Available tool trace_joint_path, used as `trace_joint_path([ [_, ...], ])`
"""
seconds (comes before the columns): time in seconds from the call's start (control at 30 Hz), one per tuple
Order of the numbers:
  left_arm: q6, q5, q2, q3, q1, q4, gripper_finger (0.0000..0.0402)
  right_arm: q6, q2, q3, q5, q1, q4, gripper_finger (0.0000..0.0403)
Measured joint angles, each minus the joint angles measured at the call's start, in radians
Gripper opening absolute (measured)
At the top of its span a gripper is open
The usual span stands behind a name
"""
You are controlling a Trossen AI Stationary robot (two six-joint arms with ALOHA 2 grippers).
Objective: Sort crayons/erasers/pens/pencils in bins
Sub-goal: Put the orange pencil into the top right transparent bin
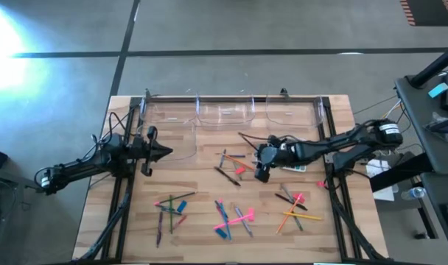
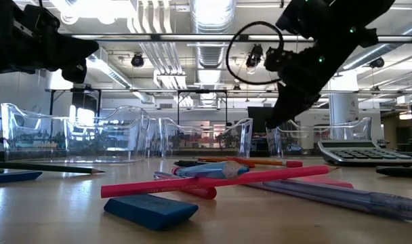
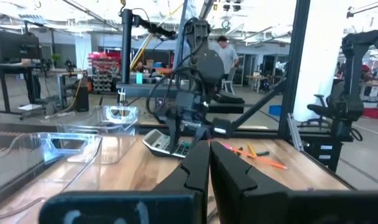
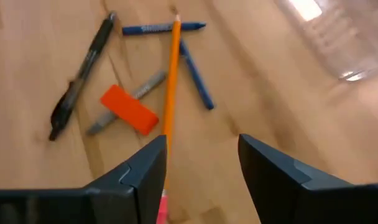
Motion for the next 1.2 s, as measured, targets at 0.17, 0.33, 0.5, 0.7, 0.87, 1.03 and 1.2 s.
trace_joint_path([
  [0.17,0.0,0.0,0.0,0.0,0.0,0.0,0.0,0.009,0.067,-0.001,-0.022,0.025,0.056,0.0187],
  [0.33,-0.002,0.0,0.0,0.0,0.0,-0.001,0.0,0.021,0.114,-0.002,-0.022,0.037,0.065,0.0187],
  [0.5,-0.005,0.001,0.002,0.0,0.0,-0.006,0.0,0.027,0.15,-0.004,-0.021,0.04,0.066,0.0184],
  [0.7,-0.005,0.001,0.0,0.0,0.0,-0.006,0.0,0.028,0.187,-0.005,-0.019,0.039,0.071,0.0184],
  [0.87,-0.005,0.001,0.001,0.0,0.0,-0.006,0.0,0.028,0.195,-0.007,-0.017,0.04,0.07,0.017],
  [1.03,-0.005,0.001,0.002,0.0,0.0,-0.006,0.0,0.028,0.188,-0.009,-0.019,0.04,0.066,0.0162],
  [1.2,-0.005,0.001,0.001,0.0,0.0,-0.006,0.0,0.028,0.19,-0.01,-0.02,0.04,0.063,0.0161],
])
